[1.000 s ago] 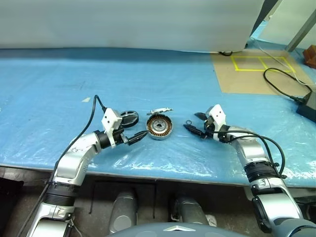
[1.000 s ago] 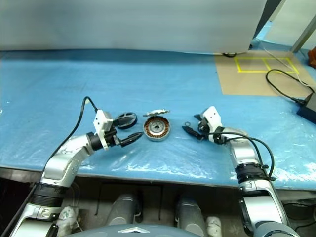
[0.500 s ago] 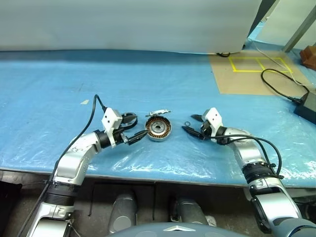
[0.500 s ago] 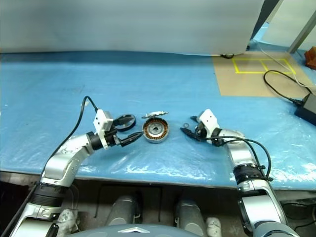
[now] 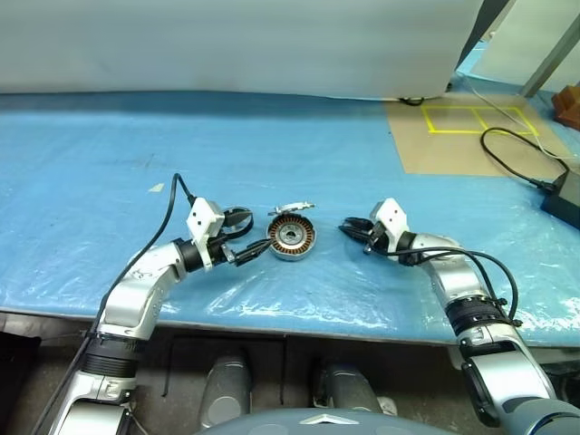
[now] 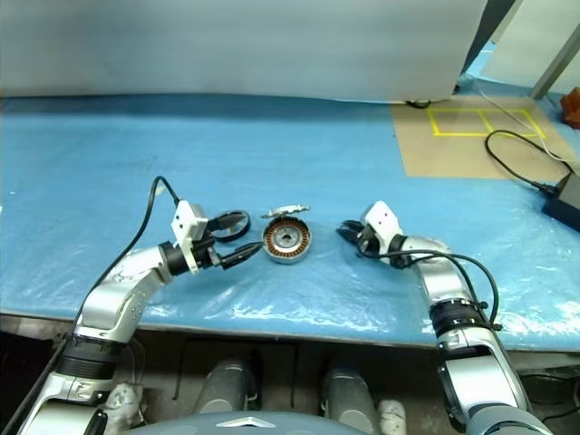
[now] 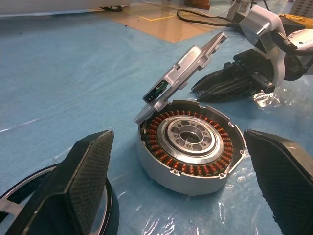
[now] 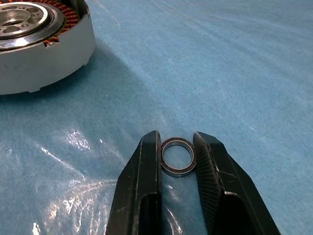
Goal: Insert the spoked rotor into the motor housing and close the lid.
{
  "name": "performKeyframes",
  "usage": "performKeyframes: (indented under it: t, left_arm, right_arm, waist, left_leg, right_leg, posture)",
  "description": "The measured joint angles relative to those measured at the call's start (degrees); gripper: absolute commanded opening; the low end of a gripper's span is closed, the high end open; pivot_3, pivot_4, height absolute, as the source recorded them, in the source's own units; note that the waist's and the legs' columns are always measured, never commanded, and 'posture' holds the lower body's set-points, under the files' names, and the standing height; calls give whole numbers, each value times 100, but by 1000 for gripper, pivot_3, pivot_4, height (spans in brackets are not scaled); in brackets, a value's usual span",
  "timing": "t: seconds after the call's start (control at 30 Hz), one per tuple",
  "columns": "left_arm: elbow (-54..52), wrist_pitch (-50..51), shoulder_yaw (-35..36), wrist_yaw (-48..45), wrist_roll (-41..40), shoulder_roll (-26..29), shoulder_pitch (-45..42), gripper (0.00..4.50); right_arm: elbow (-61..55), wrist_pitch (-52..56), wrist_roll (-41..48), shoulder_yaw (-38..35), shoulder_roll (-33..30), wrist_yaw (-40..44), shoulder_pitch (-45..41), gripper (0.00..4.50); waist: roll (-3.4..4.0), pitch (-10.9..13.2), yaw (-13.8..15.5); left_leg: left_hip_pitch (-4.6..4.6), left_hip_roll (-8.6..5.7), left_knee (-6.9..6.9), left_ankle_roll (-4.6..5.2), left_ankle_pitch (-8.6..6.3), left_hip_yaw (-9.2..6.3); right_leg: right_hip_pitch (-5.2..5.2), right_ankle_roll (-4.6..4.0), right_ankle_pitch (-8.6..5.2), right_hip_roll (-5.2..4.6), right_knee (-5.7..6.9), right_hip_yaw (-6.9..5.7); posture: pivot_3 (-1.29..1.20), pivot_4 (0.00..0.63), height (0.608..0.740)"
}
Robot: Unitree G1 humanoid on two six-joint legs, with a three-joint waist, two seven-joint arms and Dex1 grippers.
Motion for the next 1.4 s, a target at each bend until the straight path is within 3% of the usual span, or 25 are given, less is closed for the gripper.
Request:
performKeyframes:
  t: [0.17,0.4,0.67,0.97,1.4]
  left_arm:
    - [0,8,3,-2,-19,-5,-22,4500]
    - [-26,247,33,-5,-212,-3,-87,4500]
    - [-126,247,78,-17,-264,128,-29,4500]
    - [-331,206,194,-226,-265,519,86,4500]
    - [-698,143,132,-117,-199,411,411,4500]
  right_arm:
    - [-370,493,149,-54,-22,159,13,609]
    - [-1977,1834,832,-46,-191,836,78,609]
    - [-3033,2593,1010,277,-365,1284,114,609]
    - [-2518,2441,806,746,207,1310,-399,609]
    - [-1688,2159,496,985,752,1268,-602,609]
  waist:
    - [1,1,-4]
    - [3,3,-30]
    - [3,3,-49]
    - [2,3,-71]
    - [3,2,-71]
  left_leg:
    - [-23,3,-3,19,11,3]
    - [-110,9,-1,22,13,11]
    - [-115,11,0,22,12,12]
    - [-117,13,6,21,12,15]
    - [-113,18,29,20,13,15]
  right_leg:
    - [-26,0,0,1,1,0]
    - [-123,1,1,4,13,0]
    - [-131,1,1,4,15,0]
    - [-131,1,1,4,20,0]
    - [-131,0,1,4,50,0]
  posture:
    - [0,150,740]
    - [0,150,740]
    - [0,150,740]
    - [0,150,740]
    - [0,150,740]
